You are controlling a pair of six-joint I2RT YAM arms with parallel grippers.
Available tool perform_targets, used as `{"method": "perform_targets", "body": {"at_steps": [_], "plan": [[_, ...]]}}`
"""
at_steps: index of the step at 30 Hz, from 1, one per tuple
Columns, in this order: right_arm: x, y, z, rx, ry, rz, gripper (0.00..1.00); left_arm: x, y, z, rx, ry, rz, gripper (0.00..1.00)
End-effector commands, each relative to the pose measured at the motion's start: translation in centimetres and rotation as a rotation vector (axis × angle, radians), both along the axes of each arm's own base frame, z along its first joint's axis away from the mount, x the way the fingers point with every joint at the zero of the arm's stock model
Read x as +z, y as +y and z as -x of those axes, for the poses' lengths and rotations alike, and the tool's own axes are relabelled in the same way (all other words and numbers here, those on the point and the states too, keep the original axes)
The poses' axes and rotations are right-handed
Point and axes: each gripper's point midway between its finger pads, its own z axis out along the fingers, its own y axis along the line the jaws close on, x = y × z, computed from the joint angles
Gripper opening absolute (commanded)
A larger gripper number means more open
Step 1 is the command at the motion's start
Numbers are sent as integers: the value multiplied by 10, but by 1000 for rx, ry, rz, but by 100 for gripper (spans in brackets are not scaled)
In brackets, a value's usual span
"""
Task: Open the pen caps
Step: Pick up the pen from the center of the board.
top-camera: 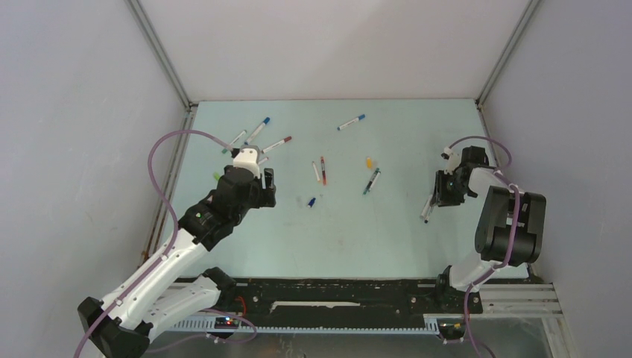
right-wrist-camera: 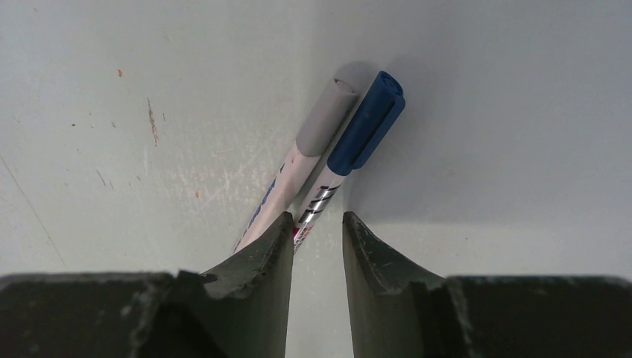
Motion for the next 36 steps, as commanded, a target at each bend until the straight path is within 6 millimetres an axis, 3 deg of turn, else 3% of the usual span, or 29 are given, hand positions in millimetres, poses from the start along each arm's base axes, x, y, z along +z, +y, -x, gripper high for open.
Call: {"method": "perform_targets", "body": {"at_steps": [1,9,21,32,36], "plan": [[2,-10,-8,1,-2,58,31,16,-2,-4,-14,-45,20,77],[-2,-20,-5,-10,20,107,24,17,-2,-4,-17,-47,24,77],[-5,-31,-1,-31,46,119,32,15,-3,-4,-29,-42,25,78],[-13,-41,5,-24,100,178,23,15,-6,-4,-42,-40,35,79],[-15,-42,7,-24,113,182,15,15,-6,-4,-45,-38,37,79]]}}
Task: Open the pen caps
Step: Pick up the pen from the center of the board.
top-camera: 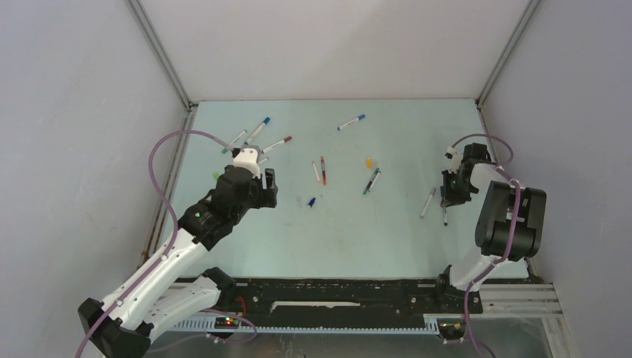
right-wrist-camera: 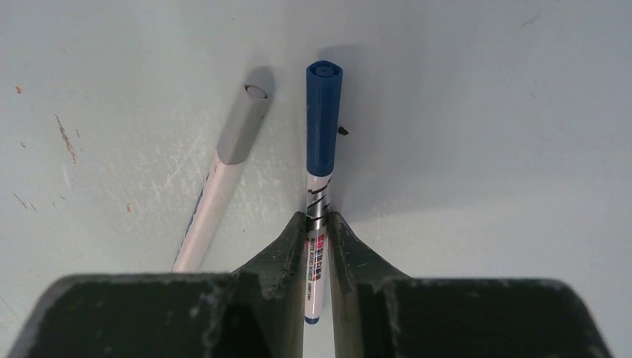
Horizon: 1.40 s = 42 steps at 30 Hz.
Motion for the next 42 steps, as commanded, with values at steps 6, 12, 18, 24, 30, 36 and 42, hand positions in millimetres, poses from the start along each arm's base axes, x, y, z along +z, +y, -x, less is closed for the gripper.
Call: {"method": "perform_targets", "body": {"at_steps": [6,12,18,24,30,36,42], "plan": [[-4,-15,7,-16,47,26,0,17,-5,-4,-39,-54,25,80],[1,-17,7,-20,36,12,0,19,-9,-1,-68,-64,41,81],[38,-7,-5,26,-95,-57,0,21,-26,5,-172,-67,81,84],[95,26,-7,172,-307,-230,0,35,-62,24,-395,-107,197,87],[159,94,20,505,-528,-488,0,52,-112,48,-592,-67,488,99],[184,140,49,768,-614,-539,0,66,-164,48,-676,139,849,100],[176,175,76,1031,-610,-502,0,59,-200,36,-658,303,1016,99]]}}
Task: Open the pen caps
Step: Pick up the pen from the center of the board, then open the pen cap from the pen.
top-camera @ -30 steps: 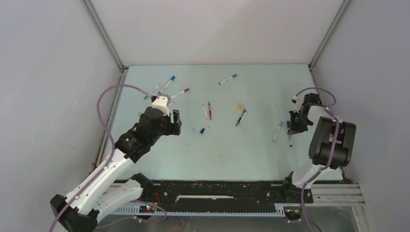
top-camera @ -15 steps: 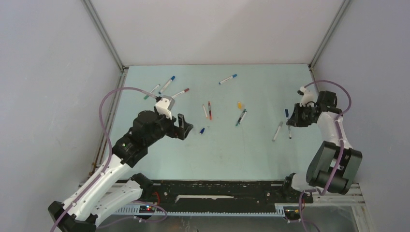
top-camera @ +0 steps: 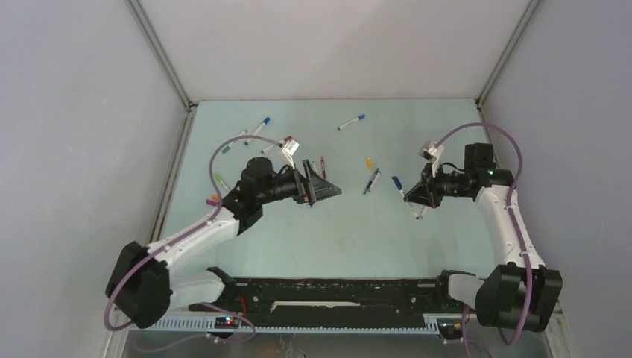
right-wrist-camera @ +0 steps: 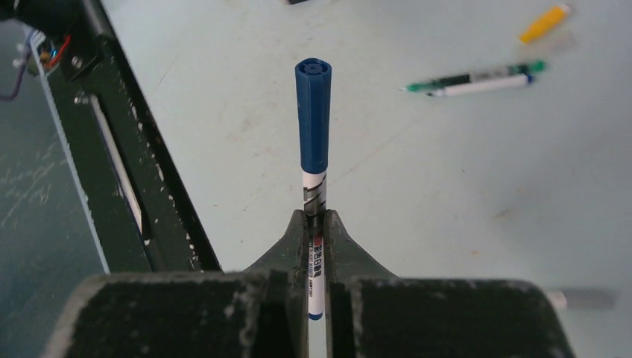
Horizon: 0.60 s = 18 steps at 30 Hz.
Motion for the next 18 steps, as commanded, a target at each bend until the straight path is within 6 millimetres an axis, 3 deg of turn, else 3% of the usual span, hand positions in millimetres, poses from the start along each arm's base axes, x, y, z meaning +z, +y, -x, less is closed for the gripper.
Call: {"method": "perform_targets", "body": {"at_steps": [1,8,14,18], "plan": [[4,26,20,201,-138,51,0,32,-29,5,-81,96,193,99],[-19,51,44,392,-235,167,0,5,-62,7,-140,222,108,99],[-37,66,56,503,-277,258,0,-19,-81,21,-236,322,48,98],[-42,71,57,525,-293,283,0,-34,-89,34,-313,376,15,92]]}}
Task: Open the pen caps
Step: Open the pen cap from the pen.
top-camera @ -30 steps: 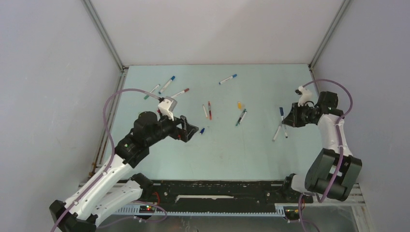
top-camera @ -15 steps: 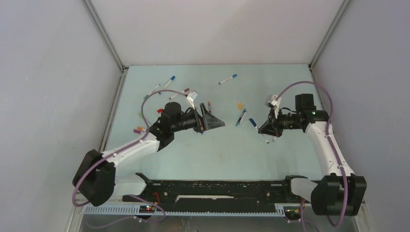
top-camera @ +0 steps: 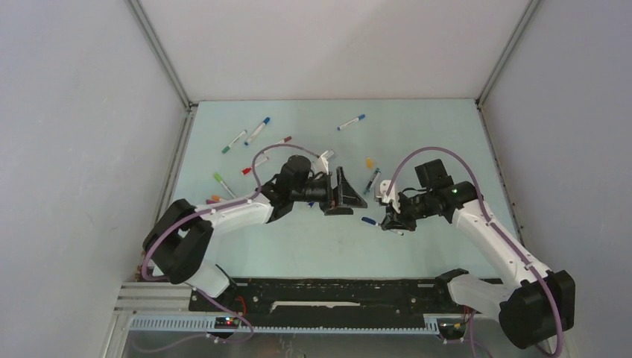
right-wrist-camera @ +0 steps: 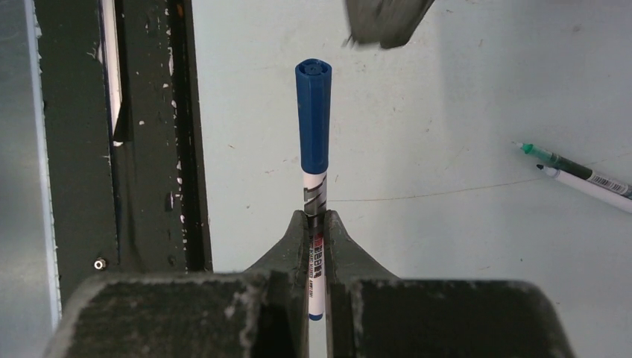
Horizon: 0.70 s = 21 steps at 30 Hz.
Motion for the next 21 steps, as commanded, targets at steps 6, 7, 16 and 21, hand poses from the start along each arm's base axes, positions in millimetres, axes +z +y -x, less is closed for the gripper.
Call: {"method": "perform_targets", "body": {"at_steps": [6,7,16,21], "plan": [[-1,6,-9,31,-99,32,0,-5,-22,33,-205,64,-23,85],[-1,6,-8,34,-98,35,0,-6,-24,34,-214,63,-27,84],[-8,13,-3,72,-86,61,0,-10,-30,40,-261,62,-53,69],[-12,16,-1,87,-81,74,0,-16,-33,45,-280,65,-80,64]]}}
